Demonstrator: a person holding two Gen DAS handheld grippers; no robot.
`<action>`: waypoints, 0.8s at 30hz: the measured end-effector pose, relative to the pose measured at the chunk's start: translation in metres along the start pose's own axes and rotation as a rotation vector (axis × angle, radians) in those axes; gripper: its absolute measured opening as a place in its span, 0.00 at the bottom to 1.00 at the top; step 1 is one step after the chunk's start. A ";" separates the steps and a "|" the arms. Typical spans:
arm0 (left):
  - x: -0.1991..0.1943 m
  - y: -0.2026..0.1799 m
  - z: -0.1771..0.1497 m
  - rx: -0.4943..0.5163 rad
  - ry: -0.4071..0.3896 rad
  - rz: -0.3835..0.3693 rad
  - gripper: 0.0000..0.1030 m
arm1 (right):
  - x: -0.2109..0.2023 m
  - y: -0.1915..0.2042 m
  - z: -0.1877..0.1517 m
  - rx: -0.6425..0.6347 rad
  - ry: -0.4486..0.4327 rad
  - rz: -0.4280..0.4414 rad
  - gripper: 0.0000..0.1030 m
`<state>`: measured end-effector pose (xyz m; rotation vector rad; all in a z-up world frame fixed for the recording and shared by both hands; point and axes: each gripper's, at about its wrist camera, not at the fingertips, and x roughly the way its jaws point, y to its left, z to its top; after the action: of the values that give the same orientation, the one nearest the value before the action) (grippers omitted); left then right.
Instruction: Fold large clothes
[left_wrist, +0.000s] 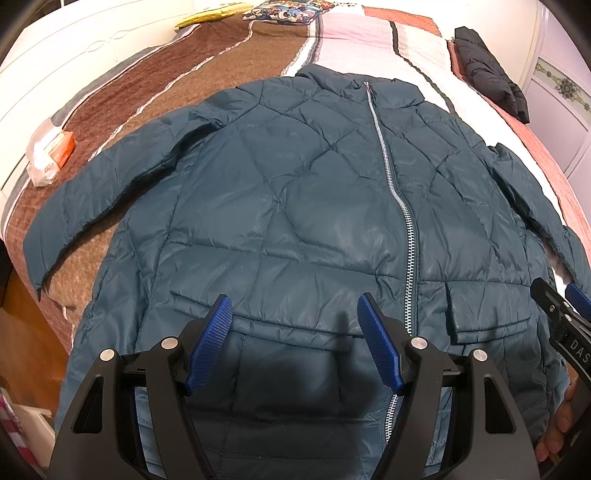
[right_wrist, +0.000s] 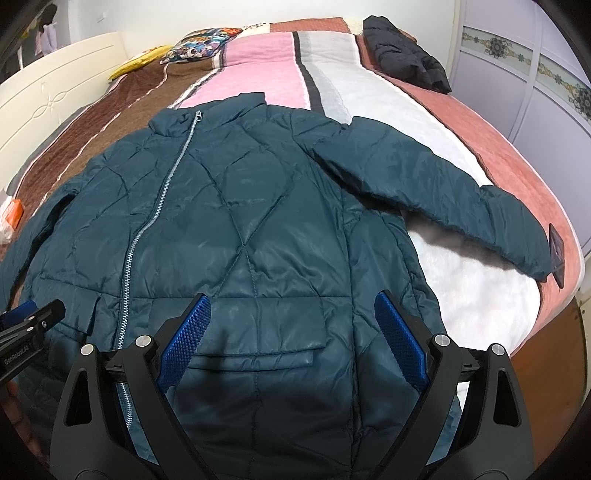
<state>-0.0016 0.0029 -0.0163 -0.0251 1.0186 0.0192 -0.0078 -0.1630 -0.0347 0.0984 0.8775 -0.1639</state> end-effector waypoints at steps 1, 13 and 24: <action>0.000 0.000 0.000 -0.001 0.002 0.000 0.67 | 0.000 0.000 0.001 -0.001 0.001 -0.002 0.87; 0.001 0.001 0.003 -0.003 0.017 -0.002 0.67 | 0.000 0.000 -0.001 0.002 0.004 0.000 0.87; 0.003 0.000 0.002 -0.002 0.023 -0.004 0.67 | 0.001 -0.007 0.000 0.028 -0.002 -0.005 0.87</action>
<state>0.0021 0.0034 -0.0175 -0.0289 1.0412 0.0162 -0.0087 -0.1697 -0.0354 0.1220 0.8732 -0.1806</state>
